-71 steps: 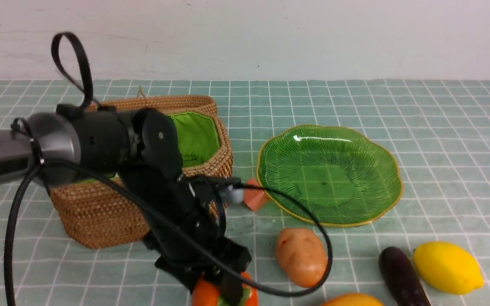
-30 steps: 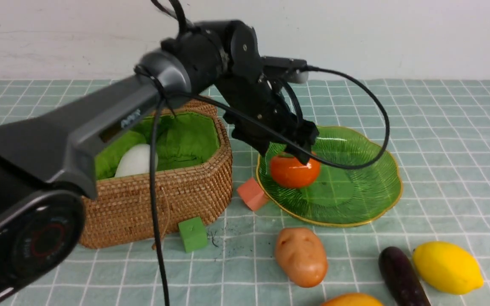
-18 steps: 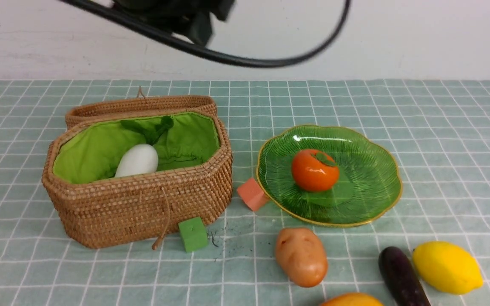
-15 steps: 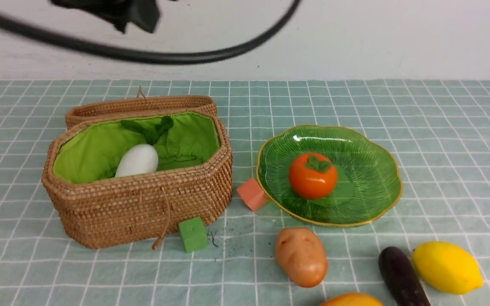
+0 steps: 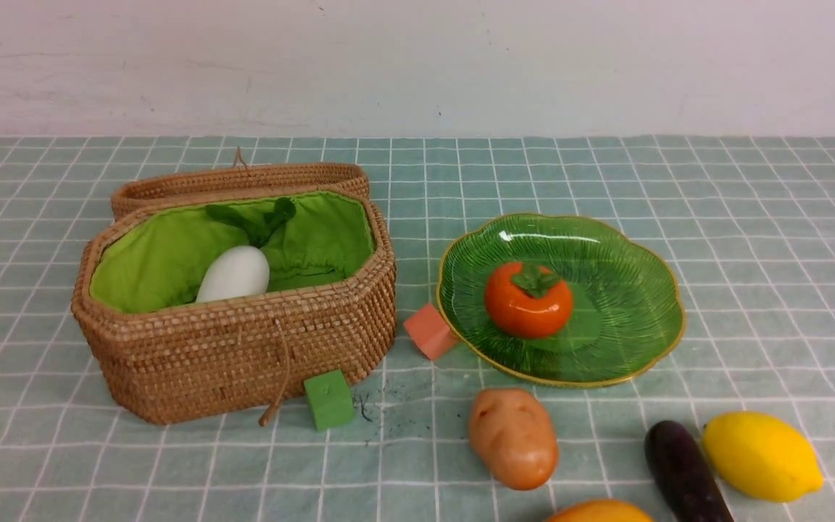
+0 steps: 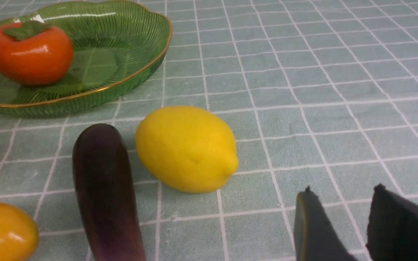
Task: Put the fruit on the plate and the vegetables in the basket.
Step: Use the right arm to grab a lemon and put it into the right plate
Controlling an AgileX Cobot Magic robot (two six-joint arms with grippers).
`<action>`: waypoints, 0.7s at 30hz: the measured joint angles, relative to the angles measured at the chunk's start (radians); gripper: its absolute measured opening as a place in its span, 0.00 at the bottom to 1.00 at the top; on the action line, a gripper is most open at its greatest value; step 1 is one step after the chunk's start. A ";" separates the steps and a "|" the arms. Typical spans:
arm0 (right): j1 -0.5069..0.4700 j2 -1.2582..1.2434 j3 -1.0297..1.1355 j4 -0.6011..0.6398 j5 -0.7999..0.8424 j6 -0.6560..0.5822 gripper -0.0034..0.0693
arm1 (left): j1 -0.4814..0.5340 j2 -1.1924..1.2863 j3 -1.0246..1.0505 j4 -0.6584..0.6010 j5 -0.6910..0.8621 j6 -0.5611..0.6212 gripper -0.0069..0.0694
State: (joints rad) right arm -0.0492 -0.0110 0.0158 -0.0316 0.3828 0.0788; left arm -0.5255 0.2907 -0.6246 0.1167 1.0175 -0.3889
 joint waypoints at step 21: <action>0.000 0.000 0.000 0.000 0.000 0.000 0.38 | 0.000 -0.150 0.101 -0.074 -0.205 0.000 0.07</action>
State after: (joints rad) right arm -0.0492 -0.0110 0.0158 -0.0316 0.3828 0.0788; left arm -0.5255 0.1410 -0.5236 0.0427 0.8122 -0.3889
